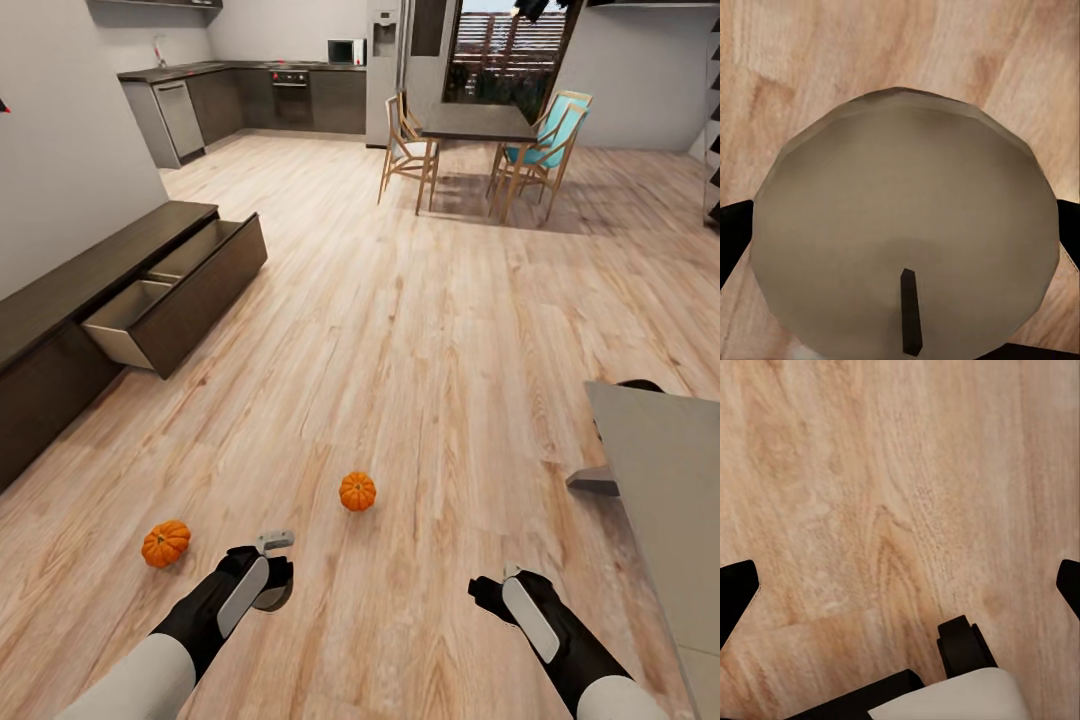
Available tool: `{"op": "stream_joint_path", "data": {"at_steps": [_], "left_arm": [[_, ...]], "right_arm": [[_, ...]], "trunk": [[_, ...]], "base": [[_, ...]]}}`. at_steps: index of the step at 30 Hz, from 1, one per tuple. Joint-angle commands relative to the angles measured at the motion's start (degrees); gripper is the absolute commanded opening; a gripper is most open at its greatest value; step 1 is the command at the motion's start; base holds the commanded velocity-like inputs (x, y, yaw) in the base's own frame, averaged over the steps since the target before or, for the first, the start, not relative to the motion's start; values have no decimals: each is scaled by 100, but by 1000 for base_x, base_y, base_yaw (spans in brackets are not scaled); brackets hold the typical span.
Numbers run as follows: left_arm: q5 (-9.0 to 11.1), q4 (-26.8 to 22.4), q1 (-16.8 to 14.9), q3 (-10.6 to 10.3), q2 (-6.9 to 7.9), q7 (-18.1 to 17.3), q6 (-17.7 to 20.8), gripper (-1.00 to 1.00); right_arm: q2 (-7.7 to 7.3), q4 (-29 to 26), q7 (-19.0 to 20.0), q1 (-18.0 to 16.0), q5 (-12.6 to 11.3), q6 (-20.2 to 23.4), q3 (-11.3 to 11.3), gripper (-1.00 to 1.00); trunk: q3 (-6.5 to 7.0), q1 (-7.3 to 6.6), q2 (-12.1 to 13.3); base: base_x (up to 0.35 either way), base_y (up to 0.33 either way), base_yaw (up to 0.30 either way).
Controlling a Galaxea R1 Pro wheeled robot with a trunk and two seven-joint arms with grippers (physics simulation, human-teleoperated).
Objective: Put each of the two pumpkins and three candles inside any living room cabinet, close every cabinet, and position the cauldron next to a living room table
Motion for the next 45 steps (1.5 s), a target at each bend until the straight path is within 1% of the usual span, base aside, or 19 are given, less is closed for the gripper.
{"op": "stream_joint_path", "data": {"at_steps": [1,8,13,18,24,28,37,45], "left_arm": [[60,-8,-3,-23,7,57,9,-100],[60,-8,-3,-23,4,50,9,-100],[60,-13,-3,-23,3,48,8,-100],[60,-11,-3,-24,-5,48,9,-100],[60,-12,-3,-23,2,48,9,-100],[60,-12,-3,-23,3,48,7,-100],[60,-9,-3,-23,-2,48,9,-100],[60,-9,-3,-23,-13,48,9,-100]], "right_arm": [[-7,-9,-58,-3,-62,6,20,100],[-7,-2,-67,-4,-65,13,-1,100],[-6,-1,-68,-4,-72,20,-5,100],[-5,-2,-68,-4,-72,23,-5,100],[-5,-9,-68,-4,-65,23,-4,100],[-5,-9,-75,-3,-64,28,-3,100],[-5,-9,-79,-4,-63,32,4,100],[-5,-9,-77,-4,-63,32,5,100]], "trunk": [[-4,3,-2],[-4,3,-2],[-4,3,-2],[-4,3,-2],[-4,3,-2],[-8,3,-2],[-33,3,-2],[-57,3,-2]], "base": [[295,-7,0],[321,-1,-8],[313,-14,-198],[260,-168,-235],[249,-207,-33],[248,-212,172],[235,-224,275],[84,-282,278]]}}
